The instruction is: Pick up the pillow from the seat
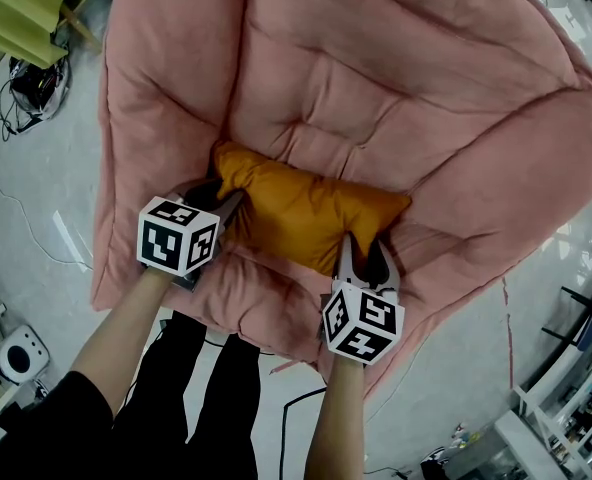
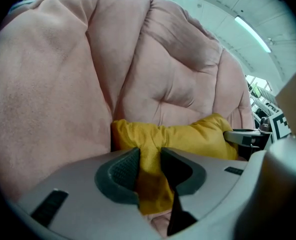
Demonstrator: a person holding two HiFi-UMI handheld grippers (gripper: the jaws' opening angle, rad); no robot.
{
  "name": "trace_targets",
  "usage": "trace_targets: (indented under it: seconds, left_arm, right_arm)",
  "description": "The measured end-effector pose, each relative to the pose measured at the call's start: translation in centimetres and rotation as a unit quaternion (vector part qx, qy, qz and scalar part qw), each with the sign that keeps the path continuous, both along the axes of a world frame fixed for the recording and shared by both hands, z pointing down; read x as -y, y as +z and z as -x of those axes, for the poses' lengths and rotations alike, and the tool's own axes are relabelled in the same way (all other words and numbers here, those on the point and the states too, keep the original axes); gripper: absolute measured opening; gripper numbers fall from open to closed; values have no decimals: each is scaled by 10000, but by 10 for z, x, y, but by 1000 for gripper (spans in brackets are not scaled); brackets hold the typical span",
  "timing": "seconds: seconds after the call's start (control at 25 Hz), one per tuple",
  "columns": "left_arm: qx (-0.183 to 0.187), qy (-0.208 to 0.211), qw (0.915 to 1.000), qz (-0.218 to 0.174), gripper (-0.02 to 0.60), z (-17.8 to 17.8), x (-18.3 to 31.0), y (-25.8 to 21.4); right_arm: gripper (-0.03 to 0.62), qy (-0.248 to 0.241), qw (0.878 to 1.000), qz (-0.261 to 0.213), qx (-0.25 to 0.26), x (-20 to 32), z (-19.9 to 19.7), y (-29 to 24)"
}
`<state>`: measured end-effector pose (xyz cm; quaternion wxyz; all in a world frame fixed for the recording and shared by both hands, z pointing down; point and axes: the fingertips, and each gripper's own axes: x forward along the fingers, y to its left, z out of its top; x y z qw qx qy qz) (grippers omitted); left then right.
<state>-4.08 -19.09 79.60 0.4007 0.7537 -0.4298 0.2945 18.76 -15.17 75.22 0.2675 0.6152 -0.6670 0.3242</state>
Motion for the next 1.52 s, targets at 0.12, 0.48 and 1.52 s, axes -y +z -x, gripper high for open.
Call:
trace_targets:
  seconds: [0.12, 0.48, 1.52]
  left_arm:
    - [-76, -60, 9999, -101, 127, 4, -2, -4]
    - [-160, -146, 9996, -202, 106, 5, -3, -14]
    - [-183, -148, 9946, -1015, 94, 14, -16, -88]
  right_arm:
    - [175, 0, 10000, 16, -4, -1, 4, -2]
    - [172, -9, 9999, -103, 51, -4, 1, -9]
    - [172, -66, 9974, -708, 70, -23, 6, -75]
